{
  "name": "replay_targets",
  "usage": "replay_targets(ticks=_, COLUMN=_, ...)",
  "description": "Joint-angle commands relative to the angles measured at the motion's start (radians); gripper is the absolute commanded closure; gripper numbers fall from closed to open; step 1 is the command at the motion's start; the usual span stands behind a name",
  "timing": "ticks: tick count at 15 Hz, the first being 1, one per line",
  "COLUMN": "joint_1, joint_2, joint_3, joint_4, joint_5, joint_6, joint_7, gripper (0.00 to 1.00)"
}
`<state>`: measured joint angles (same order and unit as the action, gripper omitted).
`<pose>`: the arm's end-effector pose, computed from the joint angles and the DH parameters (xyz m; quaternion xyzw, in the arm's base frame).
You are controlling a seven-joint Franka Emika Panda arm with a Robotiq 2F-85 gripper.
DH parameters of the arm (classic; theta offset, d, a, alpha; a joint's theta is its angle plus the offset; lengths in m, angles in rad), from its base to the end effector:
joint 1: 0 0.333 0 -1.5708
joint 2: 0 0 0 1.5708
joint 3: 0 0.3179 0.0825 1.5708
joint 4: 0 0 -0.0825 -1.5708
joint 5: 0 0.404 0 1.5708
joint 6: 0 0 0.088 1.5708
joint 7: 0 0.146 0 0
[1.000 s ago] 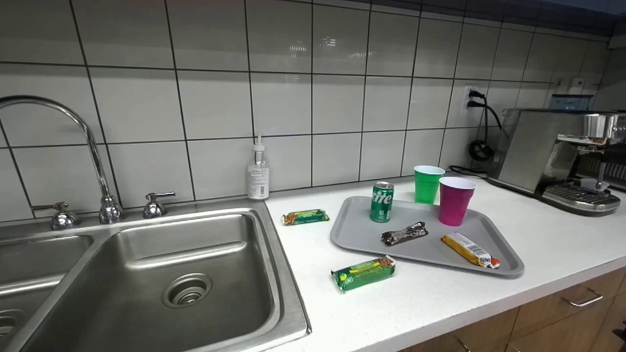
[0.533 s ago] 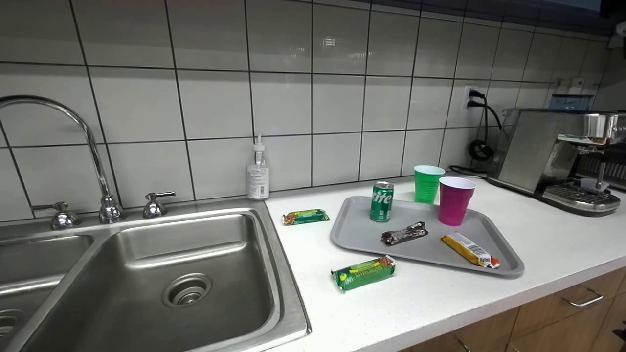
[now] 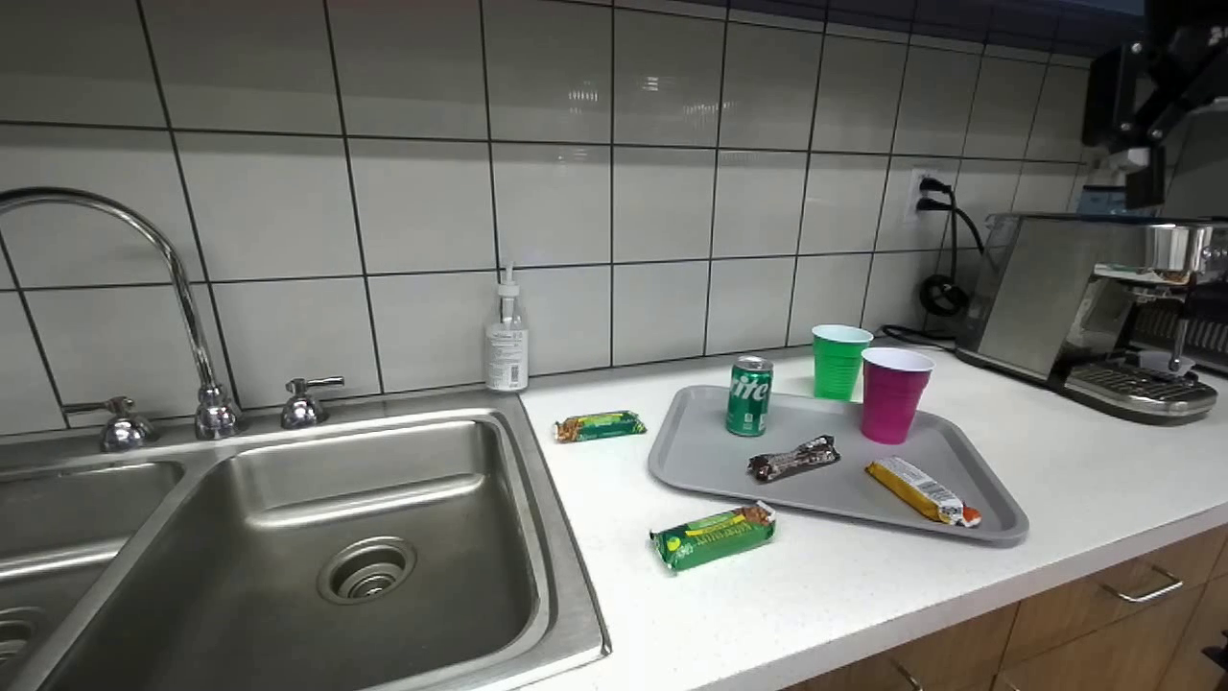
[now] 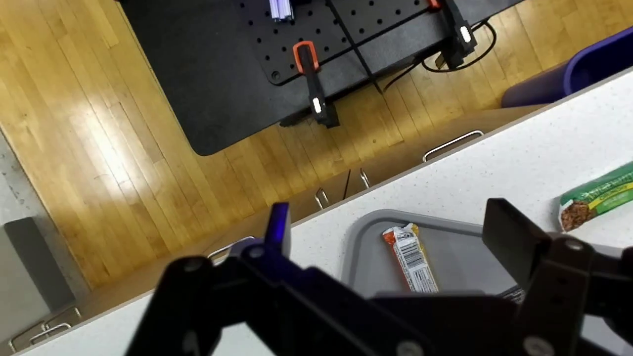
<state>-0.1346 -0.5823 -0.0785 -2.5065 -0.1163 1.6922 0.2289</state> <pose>0.3433 -0.0893 0.4187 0.9732 -0.1955 -0.1154 0.0367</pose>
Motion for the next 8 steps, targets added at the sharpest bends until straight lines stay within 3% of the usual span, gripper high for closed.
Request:
replay_targets(ticks=1, joint_1=-0.028, joint_2=0.075, joint_3=0.026, joint_4=-0.005, joint_5=-0.009, joint_6=0.071, joint_7=0.082, gripper=0.0)
replay_targets(ticks=8, joint_1=-0.013, joint_2=0.241, joint_3=0.023, joint_4=0.009, joint_5=-0.04, joint_6=0.183, joint_7=0.069, gripper=0.0)
